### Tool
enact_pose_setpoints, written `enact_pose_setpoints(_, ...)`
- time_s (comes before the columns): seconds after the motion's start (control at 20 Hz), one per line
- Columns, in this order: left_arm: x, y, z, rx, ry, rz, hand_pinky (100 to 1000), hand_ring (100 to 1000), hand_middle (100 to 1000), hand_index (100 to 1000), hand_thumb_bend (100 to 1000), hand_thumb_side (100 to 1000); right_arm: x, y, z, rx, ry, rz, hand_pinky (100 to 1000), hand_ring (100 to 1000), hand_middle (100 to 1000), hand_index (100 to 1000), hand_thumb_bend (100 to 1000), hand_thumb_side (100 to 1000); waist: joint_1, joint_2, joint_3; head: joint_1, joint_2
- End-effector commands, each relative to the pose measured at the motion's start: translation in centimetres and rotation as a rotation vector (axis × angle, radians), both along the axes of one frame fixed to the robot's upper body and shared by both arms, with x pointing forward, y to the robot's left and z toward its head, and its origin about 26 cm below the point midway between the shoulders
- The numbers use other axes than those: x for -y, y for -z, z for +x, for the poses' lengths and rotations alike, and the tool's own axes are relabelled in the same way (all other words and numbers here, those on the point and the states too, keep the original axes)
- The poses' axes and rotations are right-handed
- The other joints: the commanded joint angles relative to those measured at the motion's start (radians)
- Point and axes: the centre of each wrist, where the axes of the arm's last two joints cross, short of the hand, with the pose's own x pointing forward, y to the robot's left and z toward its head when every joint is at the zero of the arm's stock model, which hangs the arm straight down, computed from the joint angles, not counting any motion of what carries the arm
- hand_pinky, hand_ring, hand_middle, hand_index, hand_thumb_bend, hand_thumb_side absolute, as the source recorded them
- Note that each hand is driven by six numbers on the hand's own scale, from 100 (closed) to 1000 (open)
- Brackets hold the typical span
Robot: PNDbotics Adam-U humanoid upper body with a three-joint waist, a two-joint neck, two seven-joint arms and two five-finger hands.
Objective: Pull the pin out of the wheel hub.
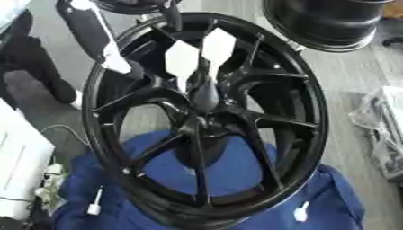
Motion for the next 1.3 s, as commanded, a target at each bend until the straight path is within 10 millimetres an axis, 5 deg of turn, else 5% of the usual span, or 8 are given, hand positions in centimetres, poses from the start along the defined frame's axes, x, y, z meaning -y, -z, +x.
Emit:
enact_pose_setpoints(0.05, 0.1, -1.3, 0.2, 0.042, -0.003, -0.003, 920, 863, 755, 846, 430, 185, 0.2, -1.2, -0.2, 0.022, -0.007, -0.015, 809, 620, 575, 816, 100, 579, 0.003, -0.014, -0.004, 0.005, -0.013)
enact_pose_setpoints(0.5, 0.3, -0.7, 1.6, -0.001, -0.026, -0.017, 901, 850, 754, 830, 297, 177, 0.4, -0.9, -0.1, 0.013, -0.012, -0.006, 814, 624, 576, 816, 100, 576, -0.003, -0.006, -0.010, -0.003, -0.021)
enact_pose_setpoints(0.75, 0.6, -0.4, 1.9, -0.017, -0.028, -0.013, 904, 853, 758, 835, 310, 170, 0.4, -0.8, 0.0, 0.006, -0.012, -0.001, 814, 624, 576, 816, 100, 575, -0.005, -0.003, -0.013, -0.003, -0.025)
enact_pose_setpoints(1.3, 0.6, -0.1, 2.7, -0.032, -0.017, -0.007, 914, 863, 763, 848, 308, 328, 1.0, -0.3, 0.2, -0.017, -0.011, 0.007, 815, 622, 574, 816, 100, 577, -0.004, 0.003, -0.015, 0.000, -0.032)
